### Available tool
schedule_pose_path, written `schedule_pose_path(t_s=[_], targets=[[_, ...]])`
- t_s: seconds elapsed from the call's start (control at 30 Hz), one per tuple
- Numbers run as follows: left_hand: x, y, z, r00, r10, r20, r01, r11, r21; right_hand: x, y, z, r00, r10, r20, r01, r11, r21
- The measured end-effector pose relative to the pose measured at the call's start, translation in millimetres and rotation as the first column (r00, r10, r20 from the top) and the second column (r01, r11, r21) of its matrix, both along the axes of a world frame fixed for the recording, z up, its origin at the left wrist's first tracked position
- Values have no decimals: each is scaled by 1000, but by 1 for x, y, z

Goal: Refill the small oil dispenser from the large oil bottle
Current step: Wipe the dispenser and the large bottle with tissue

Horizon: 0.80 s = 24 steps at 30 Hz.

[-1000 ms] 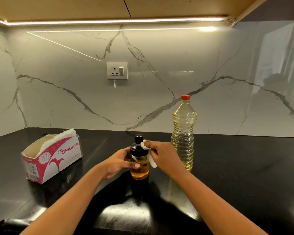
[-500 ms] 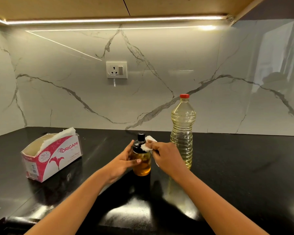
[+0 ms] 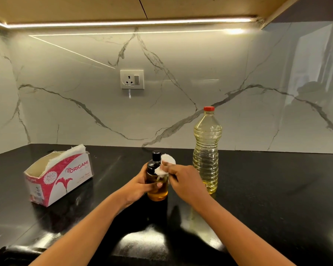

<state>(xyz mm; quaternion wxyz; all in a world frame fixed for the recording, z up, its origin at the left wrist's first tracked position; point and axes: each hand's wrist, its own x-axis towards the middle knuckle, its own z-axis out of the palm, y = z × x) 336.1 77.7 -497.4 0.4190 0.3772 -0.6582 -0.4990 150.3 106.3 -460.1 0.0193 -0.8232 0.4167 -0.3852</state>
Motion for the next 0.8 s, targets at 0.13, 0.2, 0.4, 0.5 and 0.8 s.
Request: schedule_pose_path(t_s=[0.13, 0.2, 0.4, 0.5, 0.8], targets=[[-10, -2, -1, 982, 151, 117, -142, 986, -85, -2, -11, 3, 996, -52, 72, 53, 999, -3], [-13, -6, -3, 970, 175, 167, -160, 982, -100, -1, -10, 3, 998, -50, 36, 50, 999, -11], [-11, -7, -6, 974, 111, 196, -101, 993, -63, 3, -16, 6, 990, -78, 115, 75, 997, 25], [-7, -8, -6, 967, 168, 193, -145, 982, -124, -1, -27, 13, 990, -95, 103, 89, 994, 64], [3, -19, -1, 845, 446, 295, -373, 887, -270, -11, -9, 7, 998, -63, 29, 60, 993, 101]])
